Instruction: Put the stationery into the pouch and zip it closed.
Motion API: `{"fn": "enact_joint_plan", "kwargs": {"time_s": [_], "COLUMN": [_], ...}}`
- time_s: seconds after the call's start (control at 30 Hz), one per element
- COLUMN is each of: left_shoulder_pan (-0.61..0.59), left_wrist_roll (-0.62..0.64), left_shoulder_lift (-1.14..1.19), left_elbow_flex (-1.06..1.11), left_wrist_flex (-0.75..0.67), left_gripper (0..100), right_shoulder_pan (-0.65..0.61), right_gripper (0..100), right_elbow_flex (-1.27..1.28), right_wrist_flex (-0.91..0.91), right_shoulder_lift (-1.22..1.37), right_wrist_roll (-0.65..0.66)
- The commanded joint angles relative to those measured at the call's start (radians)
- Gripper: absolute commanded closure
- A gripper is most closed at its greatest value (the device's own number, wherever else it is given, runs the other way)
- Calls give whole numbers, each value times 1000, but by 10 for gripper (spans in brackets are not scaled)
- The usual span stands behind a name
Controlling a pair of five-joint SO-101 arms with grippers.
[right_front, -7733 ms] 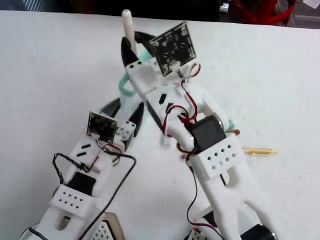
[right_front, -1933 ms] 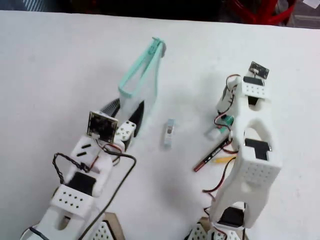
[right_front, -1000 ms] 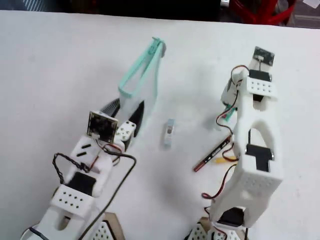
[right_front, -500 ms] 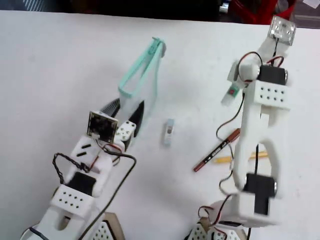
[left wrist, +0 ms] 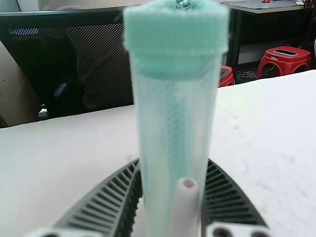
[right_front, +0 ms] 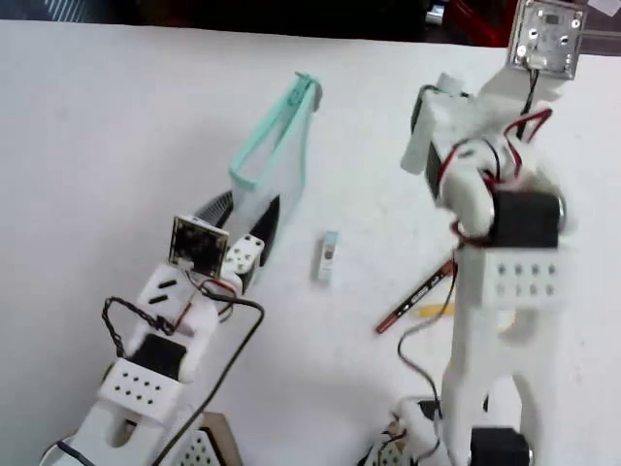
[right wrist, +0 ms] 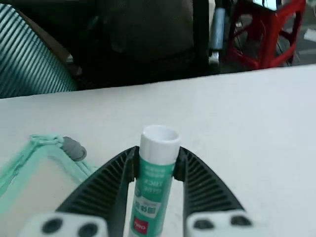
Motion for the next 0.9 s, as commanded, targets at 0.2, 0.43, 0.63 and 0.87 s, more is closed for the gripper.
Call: {"fn": "enact_joint_plan", "kwargs": {"time_s": [0.2,0.43,0.63,0.87], "left_shoulder_pan": [10,10,10,10], "left_wrist_roll": [-9,-9,-9,-9], "left_shoulder_lift": [-8,-8,-8,-8], "left_elbow_flex": [-3,-3,-3,-3], "left_wrist_flex": [-11,-11,-11,-11], "left_gripper": [827,827,827,827], "right_shoulder_pan": [-119,-145,-156,-245], "right_gripper": [981,981,981,981], "right_elbow_flex": [-28,-25,40,265], "right_wrist_flex": [-2,2,2,-104], "right_shoulder_lift": [-251,-407,-504,-639], "right_wrist_roll": [310,313,313,313]}}
